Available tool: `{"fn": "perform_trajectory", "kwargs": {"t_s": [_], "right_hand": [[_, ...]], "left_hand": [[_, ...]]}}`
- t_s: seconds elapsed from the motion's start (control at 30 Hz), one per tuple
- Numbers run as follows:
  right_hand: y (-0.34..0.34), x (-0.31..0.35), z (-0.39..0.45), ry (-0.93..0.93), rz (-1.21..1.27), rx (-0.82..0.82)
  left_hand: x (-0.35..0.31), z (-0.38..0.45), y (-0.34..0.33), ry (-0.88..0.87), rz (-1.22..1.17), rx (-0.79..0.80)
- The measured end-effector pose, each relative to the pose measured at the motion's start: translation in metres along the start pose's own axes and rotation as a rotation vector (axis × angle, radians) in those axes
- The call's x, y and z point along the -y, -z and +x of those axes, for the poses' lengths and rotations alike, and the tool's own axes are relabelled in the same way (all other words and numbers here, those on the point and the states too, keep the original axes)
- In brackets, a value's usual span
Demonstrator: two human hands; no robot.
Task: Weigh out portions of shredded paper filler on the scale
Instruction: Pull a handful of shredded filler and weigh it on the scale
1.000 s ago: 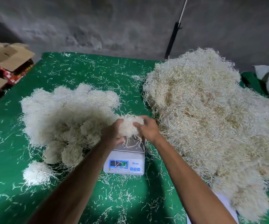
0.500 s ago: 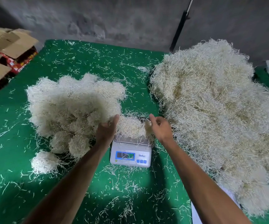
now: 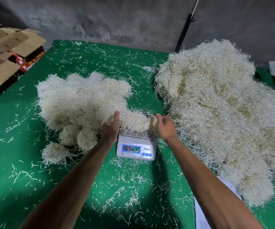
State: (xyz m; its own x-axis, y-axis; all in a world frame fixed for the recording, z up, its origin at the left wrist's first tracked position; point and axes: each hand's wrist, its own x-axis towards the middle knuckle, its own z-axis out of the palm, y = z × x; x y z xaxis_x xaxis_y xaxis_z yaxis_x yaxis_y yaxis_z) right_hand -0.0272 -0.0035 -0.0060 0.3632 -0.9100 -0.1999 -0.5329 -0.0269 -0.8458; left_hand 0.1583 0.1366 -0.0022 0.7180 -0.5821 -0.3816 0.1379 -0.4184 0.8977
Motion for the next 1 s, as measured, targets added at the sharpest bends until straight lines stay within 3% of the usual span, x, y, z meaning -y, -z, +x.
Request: {"fn": "perform_trajectory", "kwargs": {"t_s": [0.5, 0.67, 0.8, 0.9, 1.0], "right_hand": [[-0.025, -0.011, 0.036, -0.082, -0.05, -0.022], [-0.055, -0.003, 0.033, -0.075, 0.095, 0.049], [-0.069, 0.011, 0.035, -0.103, 0.144, 0.036], [-0.062, 0.018, 0.031, -0.067, 0.271, 0.062], [-0.049, 0.026, 0.028, -0.036, 0.413, 0.01]], "left_hand": [[-0.022, 0.035, -0.033, -0.036, 0.094, -0.203], [-0.012, 0.046, -0.063, 0.06, 0.191, -0.013], [-0.013, 0.041, -0.077, 0.236, -0.071, 0.139], [-0.019, 0.032, -0.078, 0.242, -0.102, 0.325], [-0.027, 0.032, -0.077, 0.346, -0.3, 0.206]]}}
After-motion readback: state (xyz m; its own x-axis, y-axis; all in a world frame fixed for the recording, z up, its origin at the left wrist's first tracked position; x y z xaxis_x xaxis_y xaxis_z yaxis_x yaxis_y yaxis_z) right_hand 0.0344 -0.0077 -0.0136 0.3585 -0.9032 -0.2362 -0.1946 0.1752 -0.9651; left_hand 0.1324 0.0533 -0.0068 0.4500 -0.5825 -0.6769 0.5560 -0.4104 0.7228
